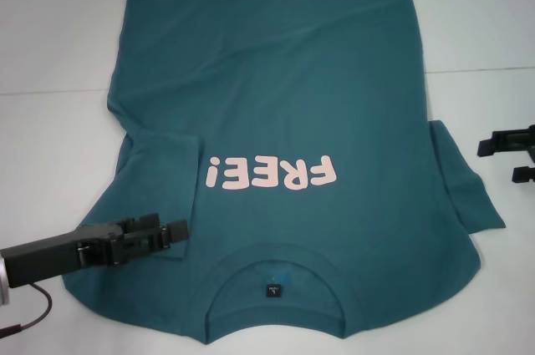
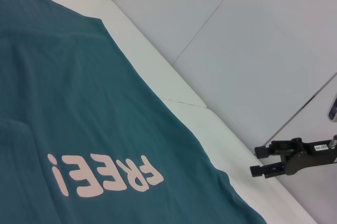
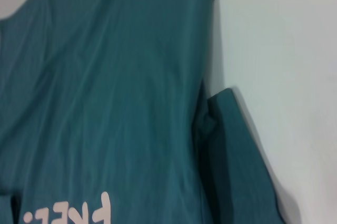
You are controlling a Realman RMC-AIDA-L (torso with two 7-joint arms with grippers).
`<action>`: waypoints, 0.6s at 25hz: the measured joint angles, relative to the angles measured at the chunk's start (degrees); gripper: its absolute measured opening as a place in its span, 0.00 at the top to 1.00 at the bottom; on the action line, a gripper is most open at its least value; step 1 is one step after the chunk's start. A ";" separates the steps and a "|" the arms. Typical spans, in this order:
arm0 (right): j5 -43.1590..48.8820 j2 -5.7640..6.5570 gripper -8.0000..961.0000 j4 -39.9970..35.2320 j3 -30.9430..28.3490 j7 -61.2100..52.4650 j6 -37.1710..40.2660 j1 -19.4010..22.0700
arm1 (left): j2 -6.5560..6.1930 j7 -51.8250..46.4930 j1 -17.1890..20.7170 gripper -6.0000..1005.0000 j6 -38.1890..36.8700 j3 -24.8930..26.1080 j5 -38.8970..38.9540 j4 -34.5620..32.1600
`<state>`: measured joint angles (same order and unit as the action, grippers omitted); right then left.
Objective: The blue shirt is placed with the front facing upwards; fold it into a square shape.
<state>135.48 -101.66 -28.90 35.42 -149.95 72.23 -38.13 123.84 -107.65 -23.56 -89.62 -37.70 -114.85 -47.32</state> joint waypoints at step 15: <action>0.72 -3.24 0.07 -0.45 2.38 2.87 -8.49 -0.59 | 0.09 -0.12 -0.36 0.17 0.66 0.00 -0.02 0.82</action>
<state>136.20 -104.90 -29.35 37.80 -147.09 63.74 -38.71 123.92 -107.77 -23.91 -88.96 -37.71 -114.88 -46.49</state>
